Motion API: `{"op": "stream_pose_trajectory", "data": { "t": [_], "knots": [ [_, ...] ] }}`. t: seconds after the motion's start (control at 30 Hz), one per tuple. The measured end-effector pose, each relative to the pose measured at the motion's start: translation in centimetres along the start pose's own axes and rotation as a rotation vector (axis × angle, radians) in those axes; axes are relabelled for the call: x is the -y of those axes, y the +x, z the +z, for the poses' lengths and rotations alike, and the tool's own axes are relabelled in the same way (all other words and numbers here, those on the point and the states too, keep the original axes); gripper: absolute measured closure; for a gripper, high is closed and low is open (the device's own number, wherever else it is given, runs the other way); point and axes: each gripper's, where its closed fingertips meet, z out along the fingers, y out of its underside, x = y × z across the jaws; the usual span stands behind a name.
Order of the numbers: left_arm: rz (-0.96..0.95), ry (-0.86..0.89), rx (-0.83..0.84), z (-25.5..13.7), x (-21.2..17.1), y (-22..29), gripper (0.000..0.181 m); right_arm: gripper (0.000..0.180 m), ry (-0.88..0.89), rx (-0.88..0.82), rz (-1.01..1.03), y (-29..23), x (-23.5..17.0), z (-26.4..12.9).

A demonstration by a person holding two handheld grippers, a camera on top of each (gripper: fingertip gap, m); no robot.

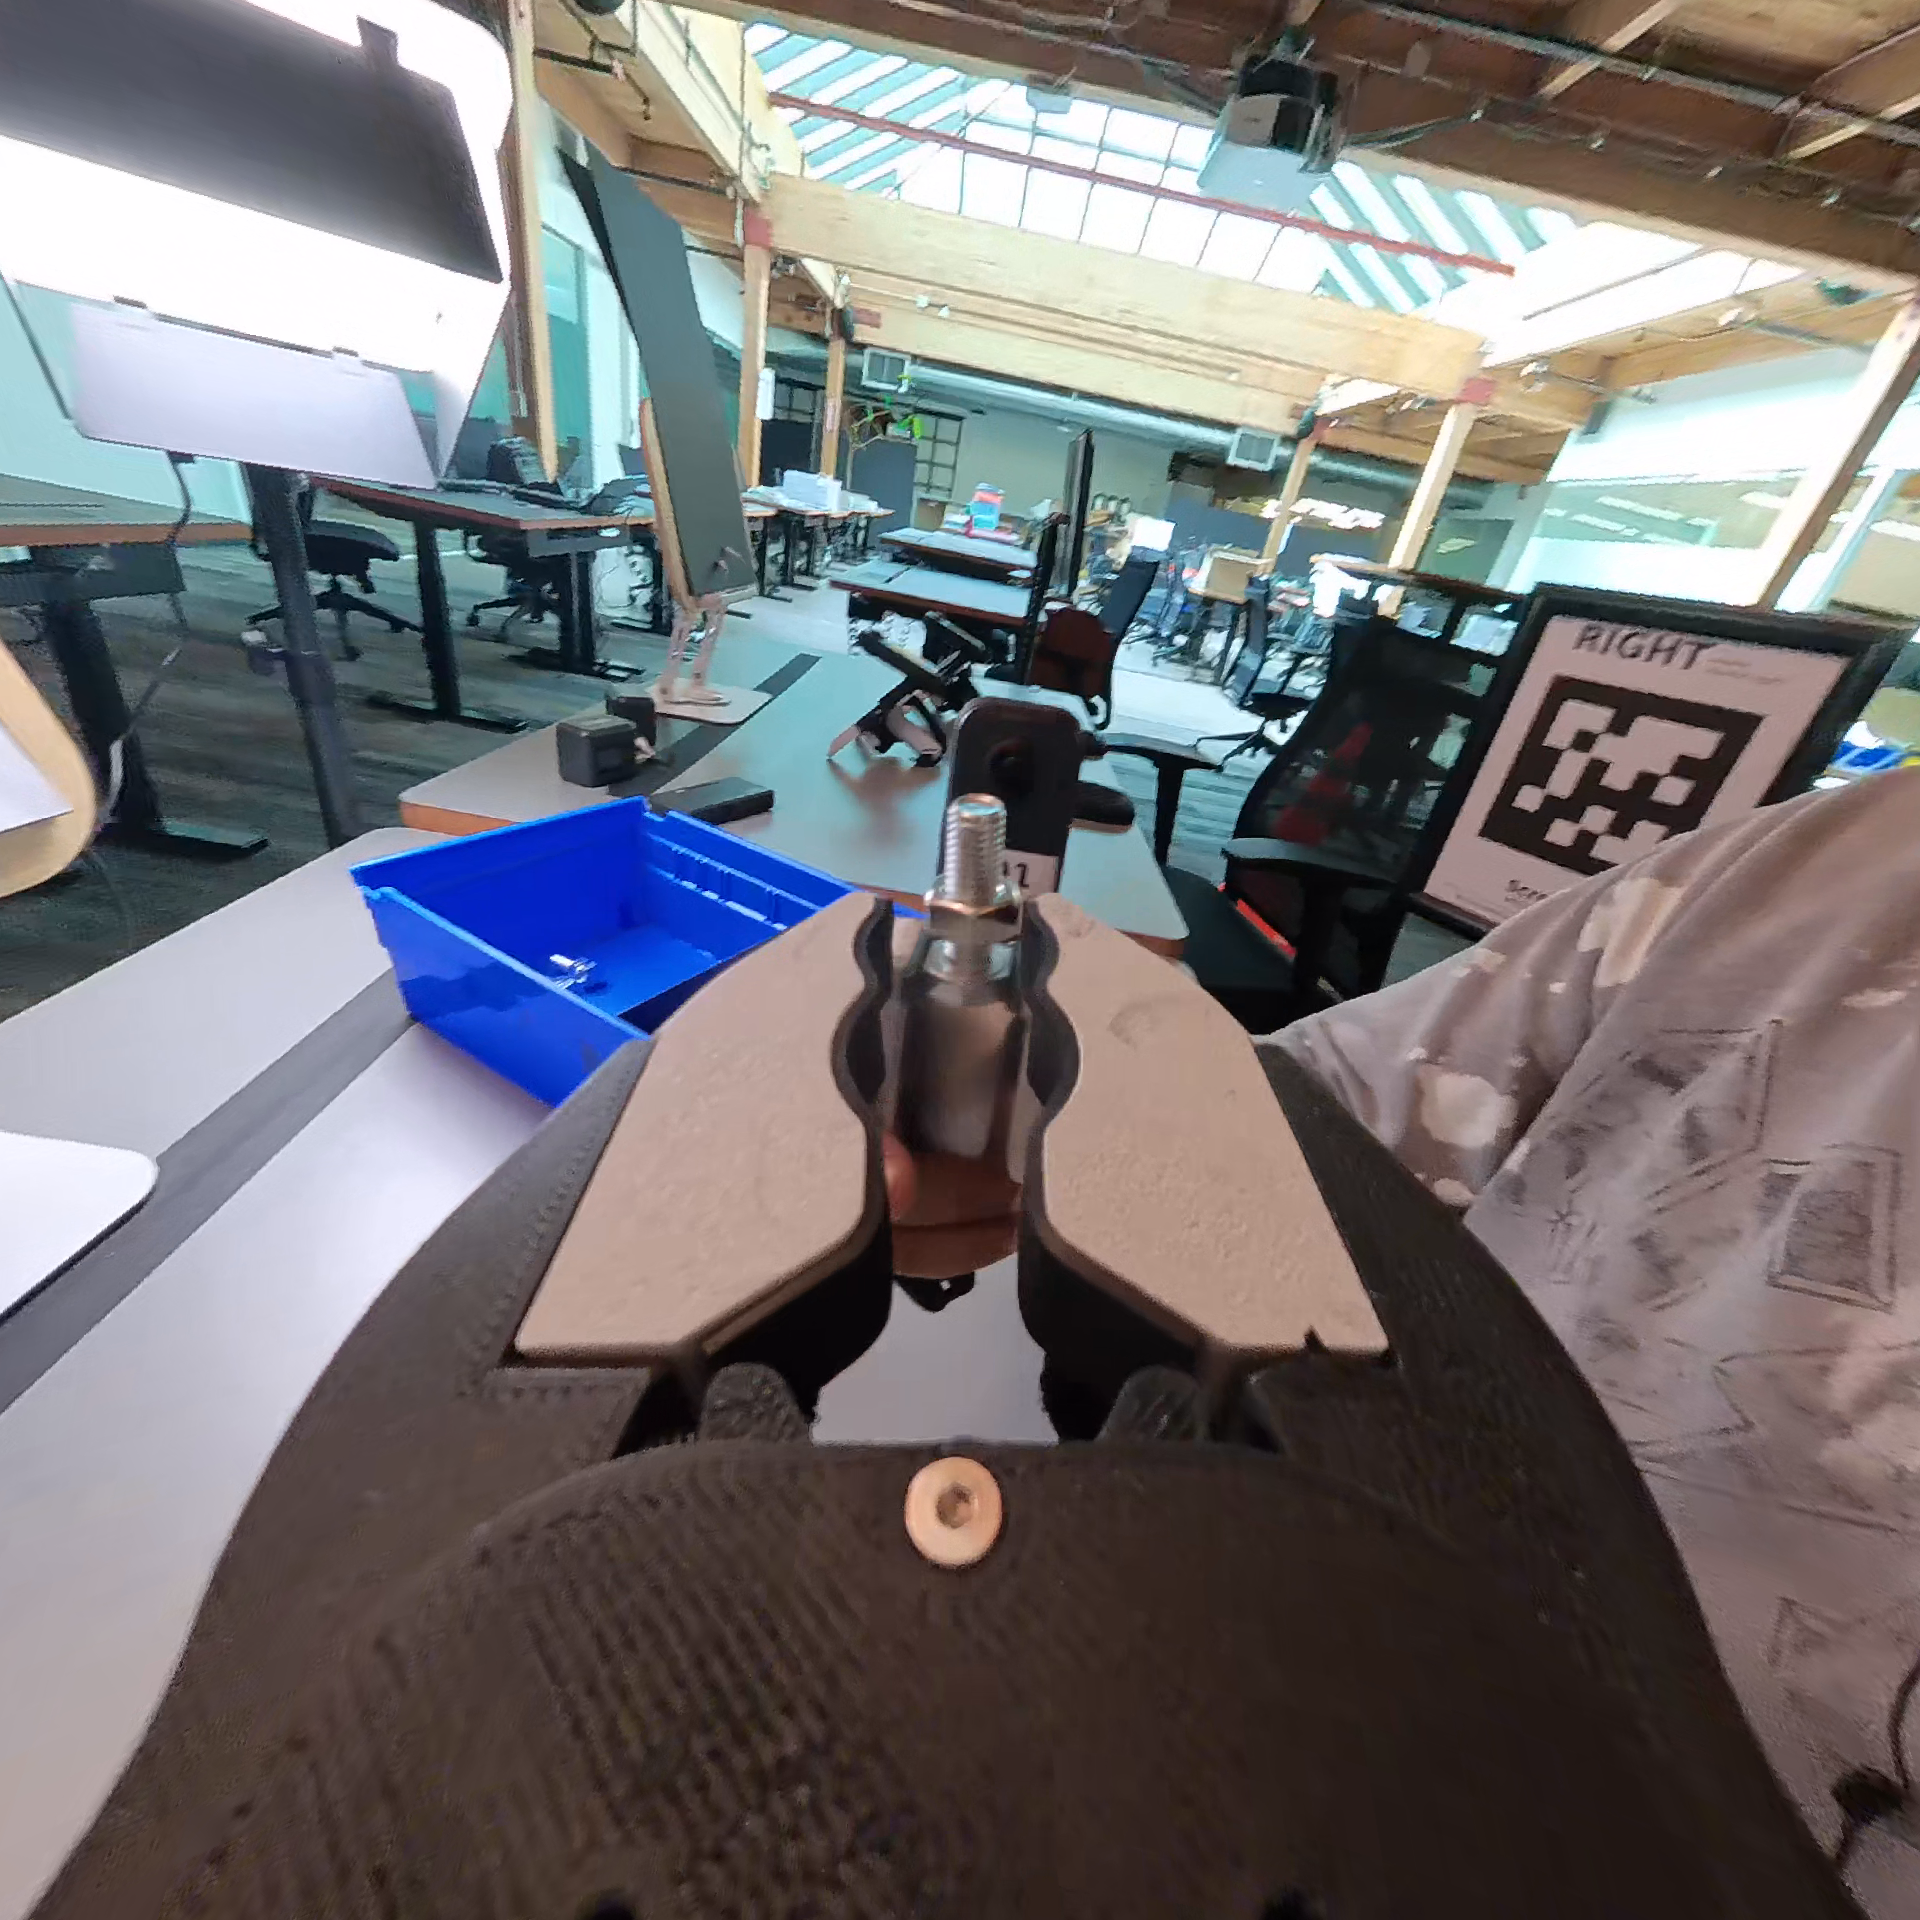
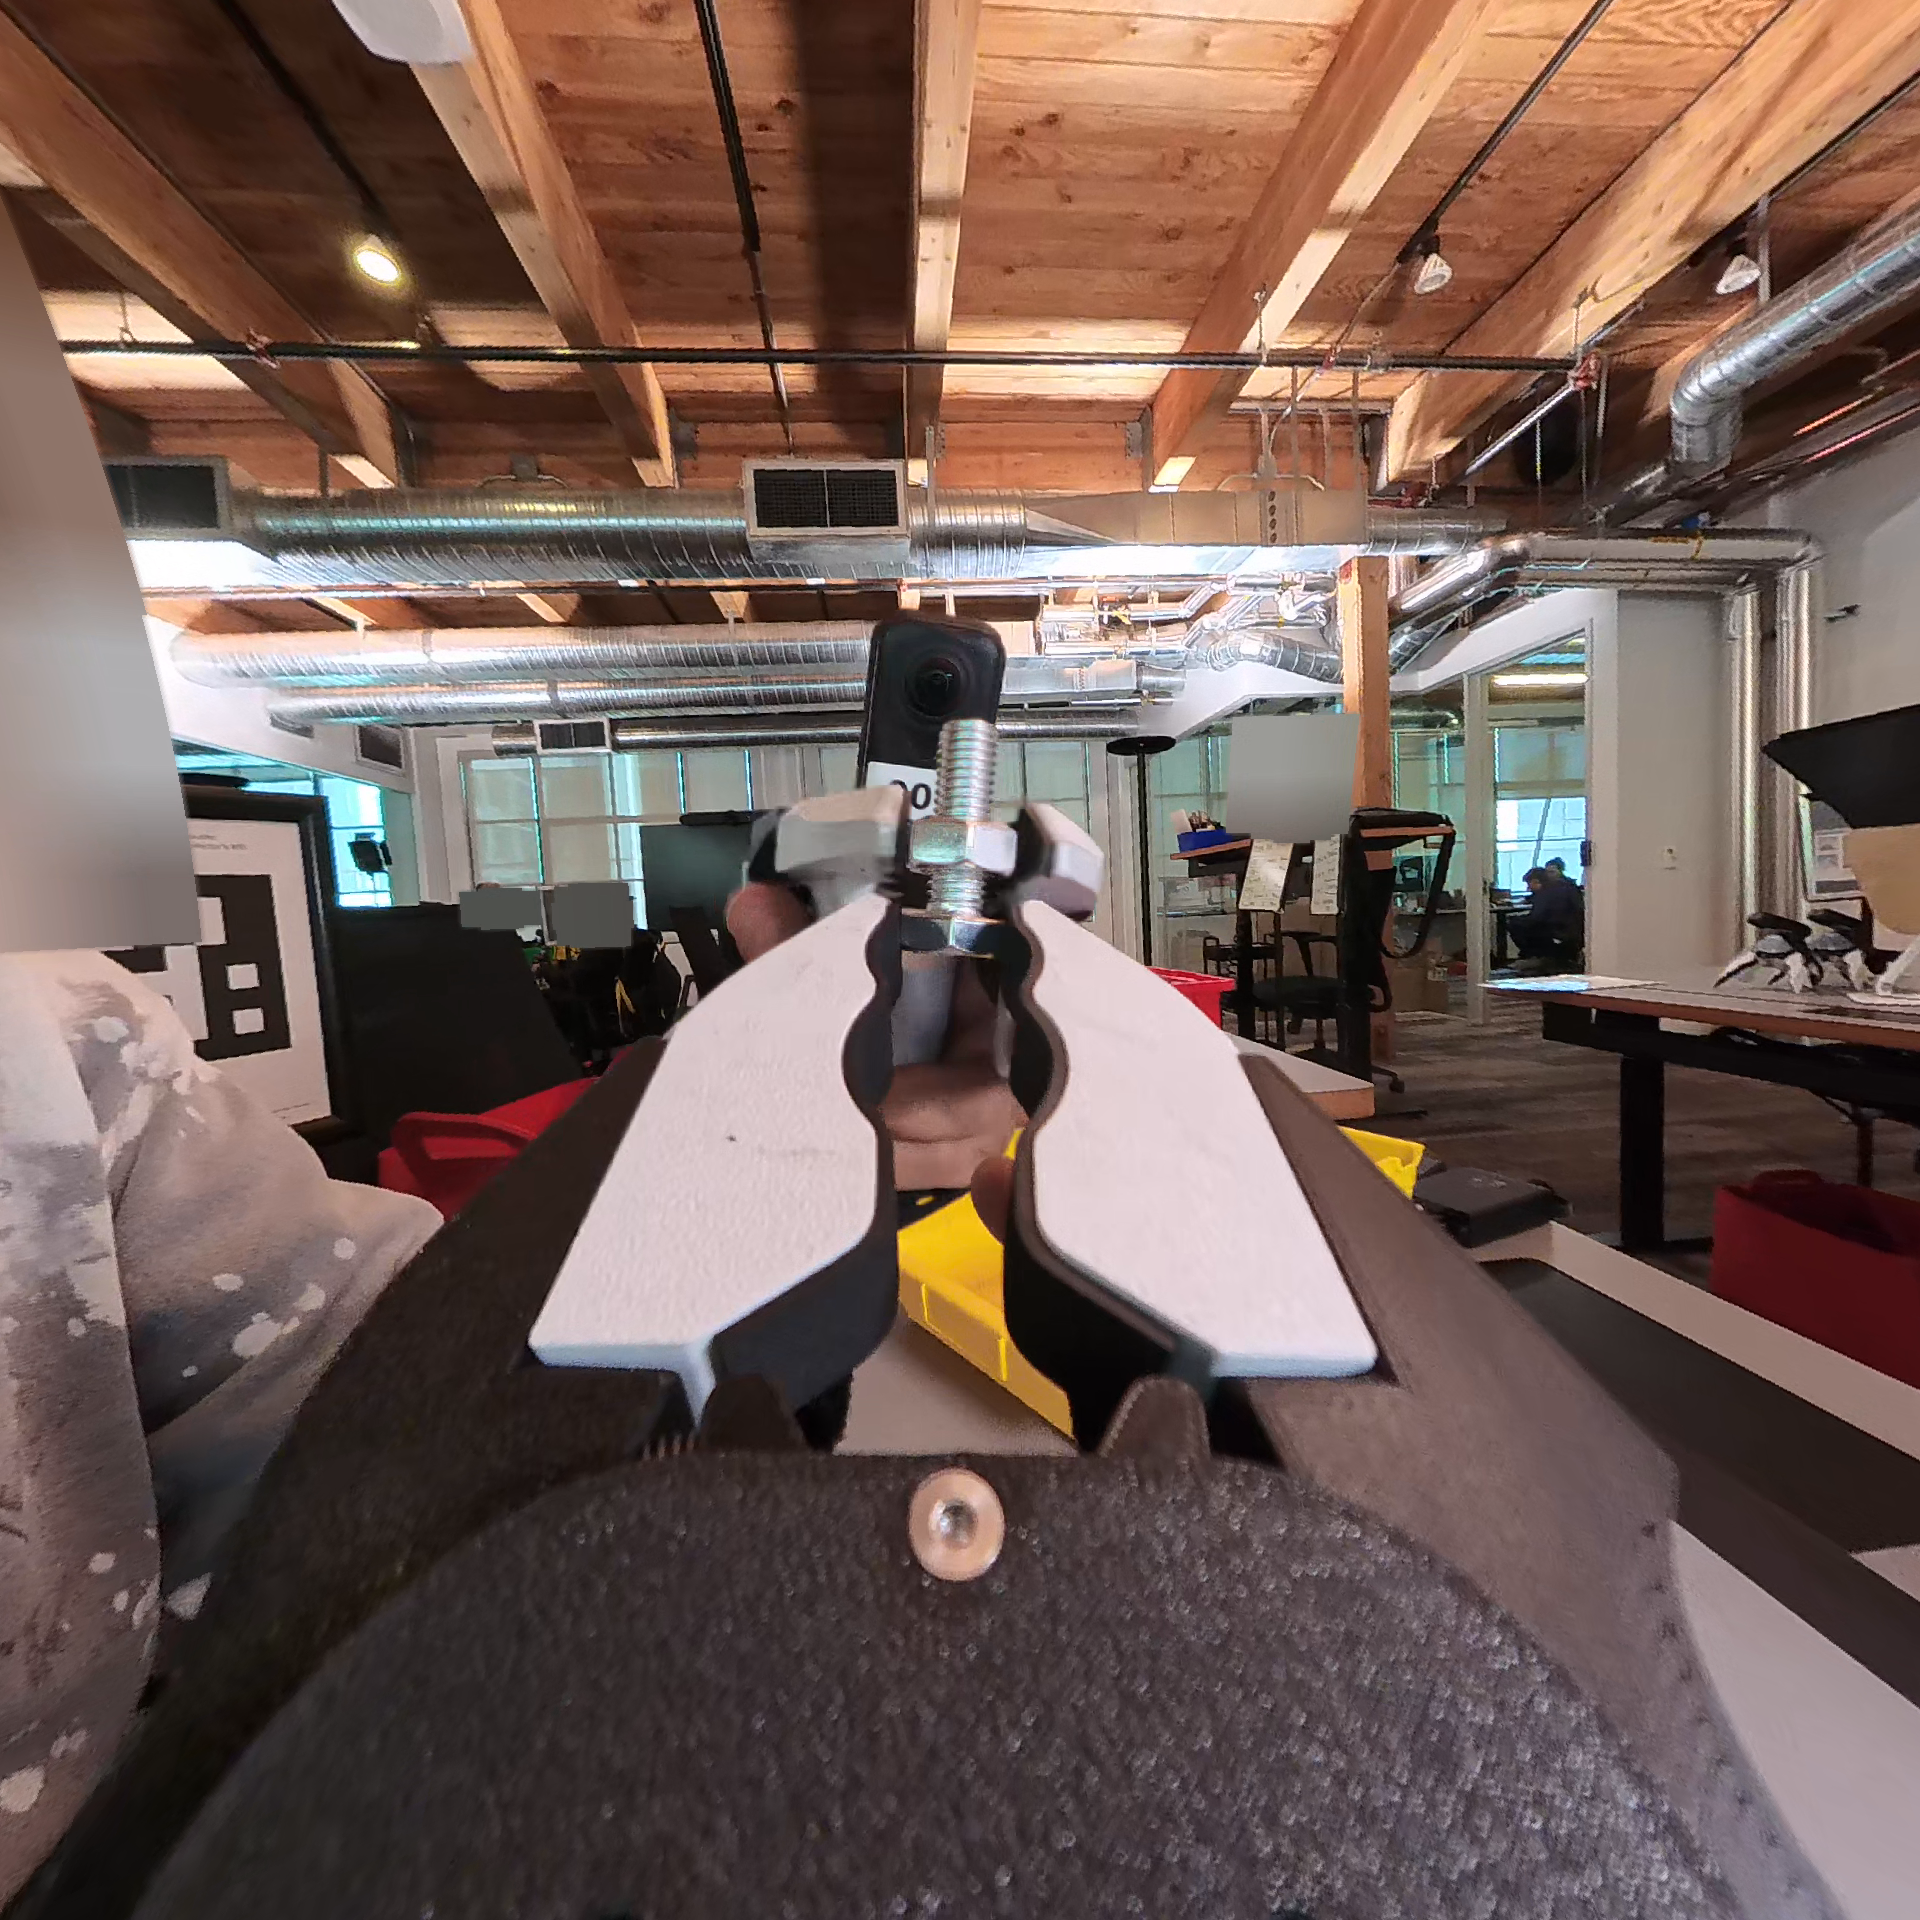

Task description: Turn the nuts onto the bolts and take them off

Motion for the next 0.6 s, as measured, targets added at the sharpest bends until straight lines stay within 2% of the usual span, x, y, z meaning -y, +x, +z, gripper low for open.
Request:
{"op": "stream_pose_trajectory", "data": {
  "t": [0.07, 0.1, 0.17, 0.3, 0.4, 0.47, 0.6],
  "knots": [
    [0.001, 0.007, 0.009, -0.1, 0.0, -0.3, 0.160, 0.162, 0.017, -0.002, 0.003, 0.0, 0.3, -0.1],
    [-0.009, 0.003, 0.064, -0.4, 0.0, -1.2, 0.171, 0.162, 0.033, 0.016, 0.011, -0.2, 0.6, -0.2],
    [0.010, -0.001, 0.118, -1.0, -0.1, -2.3, 0.171, 0.162, 0.038, 0.021, 0.005, -0.3, 1.0, -0.2],
    [-0.007, 0.030, -0.001, -0.6, 0.5, -0.2, 0.158, 0.162, 0.016, -0.004, -0.001, 0.1, 0.6, -0.2],
    [0.010, 0.003, 0.020, 0.0, -0.1, -0.4, 0.155, 0.162, 0.010, -0.008, 0.000, 0.0, 0.3, 0.0],
    [-0.009, 0.002, 0.095, -0.6, -0.1, -1.9, 0.172, 0.162, 0.034, 0.025, 0.012, -0.4, 0.8, -0.2],
    [-0.005, -0.015, 0.178, -1.6, -0.6, -3.9, 0.171, 0.162, 0.033, 0.015, -0.009, -0.3, 1.5, -0.3]
  ]
}}
